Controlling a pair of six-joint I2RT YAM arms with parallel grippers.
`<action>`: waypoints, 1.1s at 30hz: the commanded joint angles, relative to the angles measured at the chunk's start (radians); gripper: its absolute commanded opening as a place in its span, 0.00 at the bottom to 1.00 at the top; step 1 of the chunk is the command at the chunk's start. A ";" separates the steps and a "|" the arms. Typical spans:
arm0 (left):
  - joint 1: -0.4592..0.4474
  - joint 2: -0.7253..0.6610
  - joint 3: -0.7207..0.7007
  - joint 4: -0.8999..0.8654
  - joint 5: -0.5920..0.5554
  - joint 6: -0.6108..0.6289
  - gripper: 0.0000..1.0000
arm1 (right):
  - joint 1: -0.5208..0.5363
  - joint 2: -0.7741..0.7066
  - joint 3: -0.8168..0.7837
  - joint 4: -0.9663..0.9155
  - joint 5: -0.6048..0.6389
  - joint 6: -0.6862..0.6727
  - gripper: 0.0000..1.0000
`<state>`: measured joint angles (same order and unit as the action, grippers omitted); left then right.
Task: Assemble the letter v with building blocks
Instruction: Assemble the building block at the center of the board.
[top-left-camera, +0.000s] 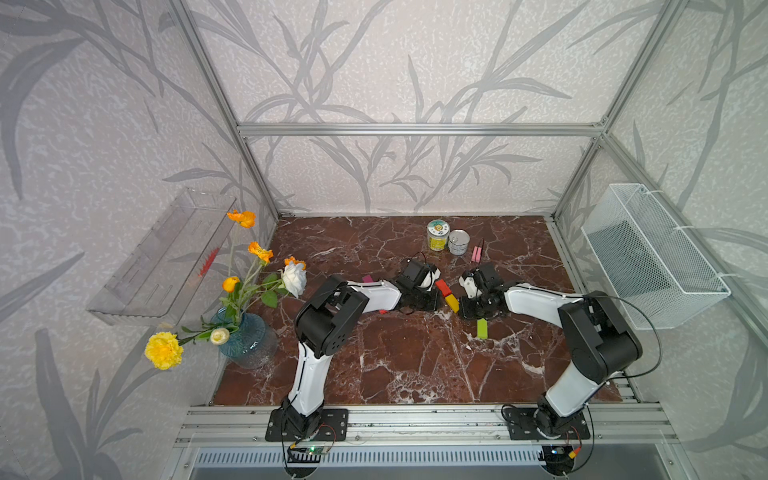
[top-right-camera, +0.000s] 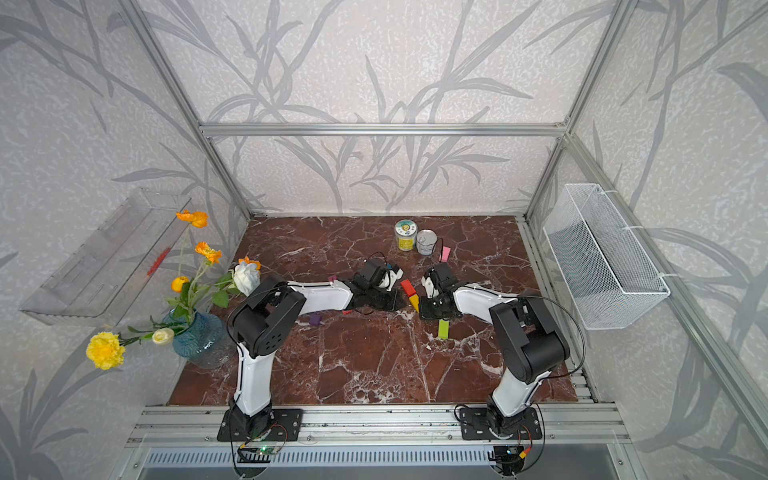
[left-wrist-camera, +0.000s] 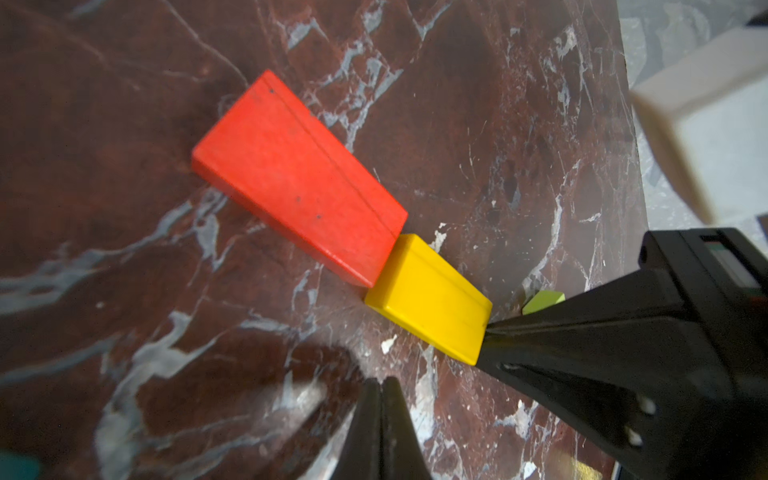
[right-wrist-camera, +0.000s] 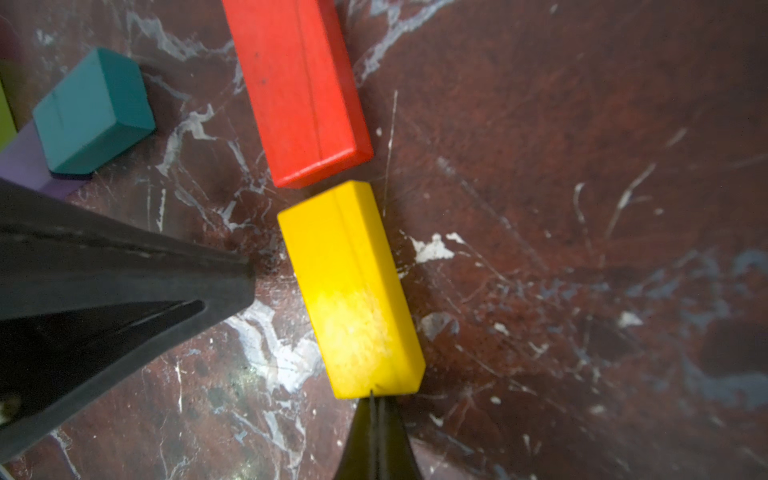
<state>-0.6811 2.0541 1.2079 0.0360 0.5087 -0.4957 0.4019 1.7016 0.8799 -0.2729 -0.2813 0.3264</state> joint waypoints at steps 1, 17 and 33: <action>-0.006 0.022 0.028 -0.047 0.001 0.022 0.00 | -0.008 0.033 -0.007 -0.010 0.022 0.004 0.00; -0.006 0.037 0.048 -0.066 -0.016 0.020 0.00 | -0.014 0.052 0.002 -0.006 0.016 0.003 0.00; -0.009 -0.002 0.011 -0.009 -0.010 0.023 0.00 | -0.014 0.010 -0.004 -0.033 0.027 -0.020 0.00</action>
<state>-0.6819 2.0811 1.2518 0.0067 0.5064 -0.4892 0.3935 1.7199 0.8909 -0.2489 -0.2966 0.3244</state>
